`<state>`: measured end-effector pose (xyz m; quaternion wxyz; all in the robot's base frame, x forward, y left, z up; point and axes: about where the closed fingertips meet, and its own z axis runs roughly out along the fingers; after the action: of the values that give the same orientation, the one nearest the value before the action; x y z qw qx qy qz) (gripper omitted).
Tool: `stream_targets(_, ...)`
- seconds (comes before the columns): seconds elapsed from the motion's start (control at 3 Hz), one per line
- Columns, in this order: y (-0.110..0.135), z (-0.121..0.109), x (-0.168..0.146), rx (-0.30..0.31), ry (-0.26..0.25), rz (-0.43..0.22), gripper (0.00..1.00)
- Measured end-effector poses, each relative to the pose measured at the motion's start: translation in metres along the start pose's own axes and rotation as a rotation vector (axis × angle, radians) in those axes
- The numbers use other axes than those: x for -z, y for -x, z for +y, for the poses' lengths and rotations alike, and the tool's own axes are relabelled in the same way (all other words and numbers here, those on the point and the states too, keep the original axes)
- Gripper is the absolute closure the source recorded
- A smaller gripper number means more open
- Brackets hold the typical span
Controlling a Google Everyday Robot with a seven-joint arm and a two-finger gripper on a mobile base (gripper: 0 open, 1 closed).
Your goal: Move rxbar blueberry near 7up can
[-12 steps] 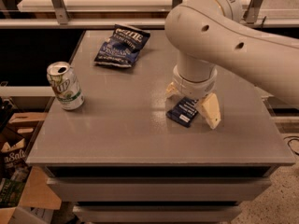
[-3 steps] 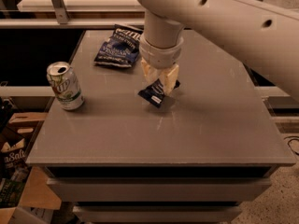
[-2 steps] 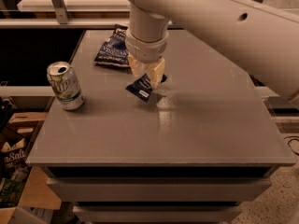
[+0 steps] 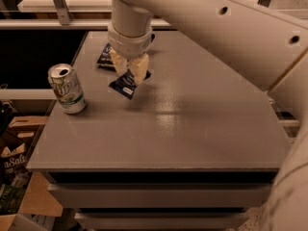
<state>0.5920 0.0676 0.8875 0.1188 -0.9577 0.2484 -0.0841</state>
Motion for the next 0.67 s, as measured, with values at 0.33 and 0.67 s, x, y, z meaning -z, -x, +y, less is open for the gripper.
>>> stream_targets(0.33, 0.026, -0.03, -0.014, 0.048, -0.035, -0.071, 1.0)
stream_targets(0.67, 0.052, -0.054, -0.025, 0.094, -0.062, -0.14, 1.0)
